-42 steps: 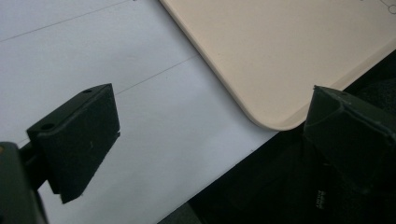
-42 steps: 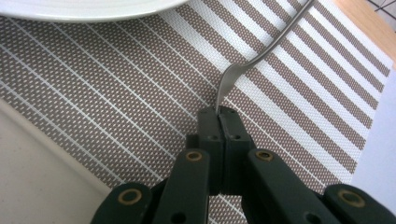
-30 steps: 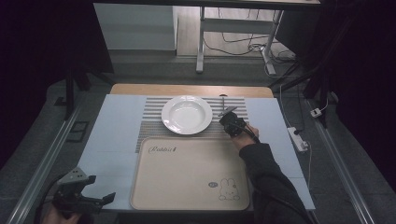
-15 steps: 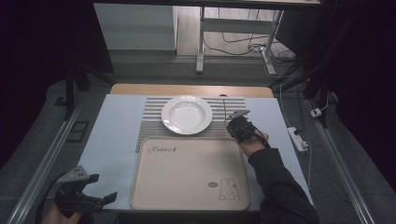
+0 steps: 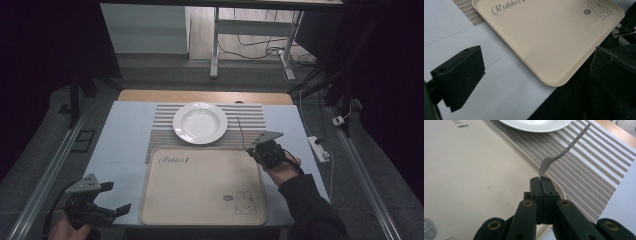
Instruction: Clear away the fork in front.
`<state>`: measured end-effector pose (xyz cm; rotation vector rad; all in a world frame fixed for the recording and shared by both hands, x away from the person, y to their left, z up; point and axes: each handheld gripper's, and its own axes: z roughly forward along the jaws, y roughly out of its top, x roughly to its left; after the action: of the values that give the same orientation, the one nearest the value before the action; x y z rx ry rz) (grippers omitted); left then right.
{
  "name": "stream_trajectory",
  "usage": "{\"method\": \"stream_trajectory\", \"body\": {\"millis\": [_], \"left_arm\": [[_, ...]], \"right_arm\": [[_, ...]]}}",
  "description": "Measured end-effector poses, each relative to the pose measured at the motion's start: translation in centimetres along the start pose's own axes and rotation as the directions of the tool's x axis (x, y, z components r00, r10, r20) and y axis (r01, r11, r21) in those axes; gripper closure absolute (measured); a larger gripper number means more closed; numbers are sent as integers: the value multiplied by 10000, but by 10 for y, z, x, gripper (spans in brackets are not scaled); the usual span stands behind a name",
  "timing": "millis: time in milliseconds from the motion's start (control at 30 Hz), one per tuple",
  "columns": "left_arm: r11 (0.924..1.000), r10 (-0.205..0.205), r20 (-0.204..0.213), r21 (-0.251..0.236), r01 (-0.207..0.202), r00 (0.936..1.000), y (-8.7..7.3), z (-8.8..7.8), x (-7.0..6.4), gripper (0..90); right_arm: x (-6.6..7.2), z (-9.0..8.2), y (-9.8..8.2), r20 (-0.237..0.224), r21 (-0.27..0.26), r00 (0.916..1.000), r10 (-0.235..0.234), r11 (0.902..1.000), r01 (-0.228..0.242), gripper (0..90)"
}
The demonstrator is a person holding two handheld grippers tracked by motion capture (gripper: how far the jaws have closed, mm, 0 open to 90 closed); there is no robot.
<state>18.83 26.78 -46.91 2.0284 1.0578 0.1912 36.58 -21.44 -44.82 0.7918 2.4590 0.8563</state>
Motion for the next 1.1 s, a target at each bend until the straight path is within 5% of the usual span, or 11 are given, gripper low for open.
{"method": "stream_trajectory", "body": {"millis": [367, 700, 1100], "left_arm": [[9999, 131, 267, 84, -133, 9996, 8, 10, 2, 0], [9983, 543, 652, 163, -555, 9964, 24, 26, 4, 0], [9925, 1111, 1248, 368, -1165, 9859, 42, 47, 2, 0]], "right_arm": [[21, -33, -21, -947, -467, 9955, -66, 9989, 22, 898], [43, -47, -30, -2047, -761, 9777, -461, 9966, 310, 898], [72, -54, -32, -3506, -1393, 9265, -1371, 9859, 931, 899]]}}
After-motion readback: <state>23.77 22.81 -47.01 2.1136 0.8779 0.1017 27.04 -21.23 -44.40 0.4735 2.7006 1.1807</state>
